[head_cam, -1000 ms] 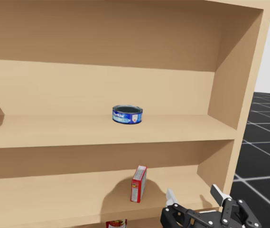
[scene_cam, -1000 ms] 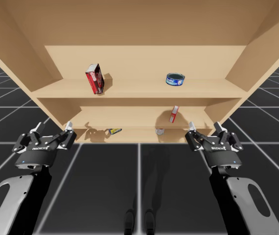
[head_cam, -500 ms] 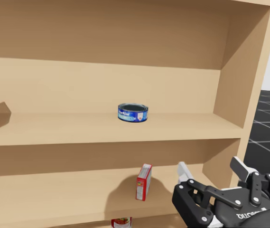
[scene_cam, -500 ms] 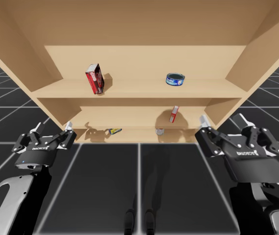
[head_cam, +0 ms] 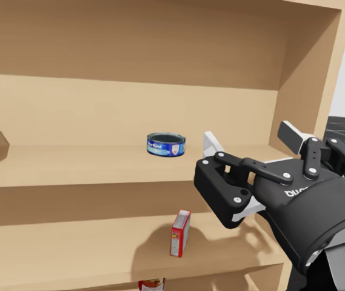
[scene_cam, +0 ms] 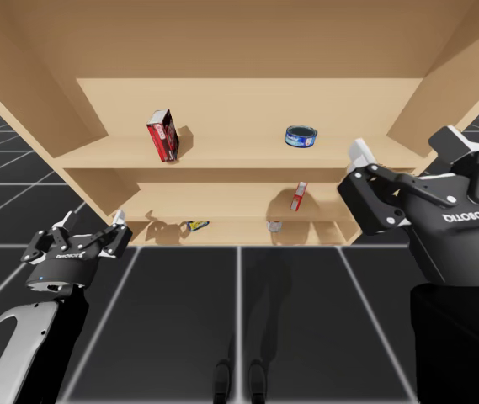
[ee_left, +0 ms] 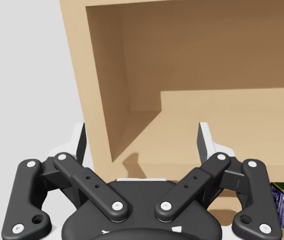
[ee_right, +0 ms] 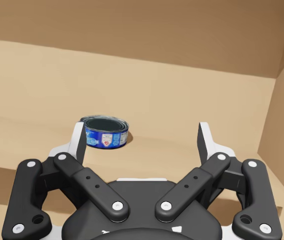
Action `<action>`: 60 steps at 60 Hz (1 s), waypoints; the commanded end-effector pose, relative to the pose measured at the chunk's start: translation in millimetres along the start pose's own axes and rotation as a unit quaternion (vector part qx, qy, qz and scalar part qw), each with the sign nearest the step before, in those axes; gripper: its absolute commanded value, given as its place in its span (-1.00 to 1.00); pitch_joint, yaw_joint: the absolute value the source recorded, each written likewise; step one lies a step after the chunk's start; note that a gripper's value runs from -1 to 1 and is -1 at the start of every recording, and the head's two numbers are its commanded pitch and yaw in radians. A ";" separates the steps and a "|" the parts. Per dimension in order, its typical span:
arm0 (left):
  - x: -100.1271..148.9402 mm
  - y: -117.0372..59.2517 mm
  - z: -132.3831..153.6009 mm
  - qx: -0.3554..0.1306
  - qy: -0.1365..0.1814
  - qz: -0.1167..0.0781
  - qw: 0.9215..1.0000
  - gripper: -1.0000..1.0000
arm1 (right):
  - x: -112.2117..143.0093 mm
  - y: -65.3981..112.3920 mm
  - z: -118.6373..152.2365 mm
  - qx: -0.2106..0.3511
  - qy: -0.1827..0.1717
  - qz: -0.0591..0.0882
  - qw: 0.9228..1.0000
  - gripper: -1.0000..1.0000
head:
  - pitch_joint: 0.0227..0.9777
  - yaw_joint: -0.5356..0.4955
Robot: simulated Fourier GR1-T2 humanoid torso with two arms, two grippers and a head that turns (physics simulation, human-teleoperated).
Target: Look through the shelves, find the tuna can, and take it.
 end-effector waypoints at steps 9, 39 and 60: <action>0.0 0.9 -0.6 0.002 0.002 0.001 1.000 -1.00 | 2.4 21.6 -38.9 0.038 0.075 -0.018 0.996 -1.00 | -0.42 -0.43; 0.2 3.4 -1.0 0.004 0.004 0.003 1.000 -1.00 | -19.7 32.8 -81.5 0.055 0.191 -0.027 0.980 -1.00 | -0.37 -0.42; 0.0 3.5 -0.9 0.004 0.004 0.006 1.000 -1.00 | -34.6 38.0 -97.0 0.082 0.249 -0.037 0.964 -1.00 | -0.35 -0.40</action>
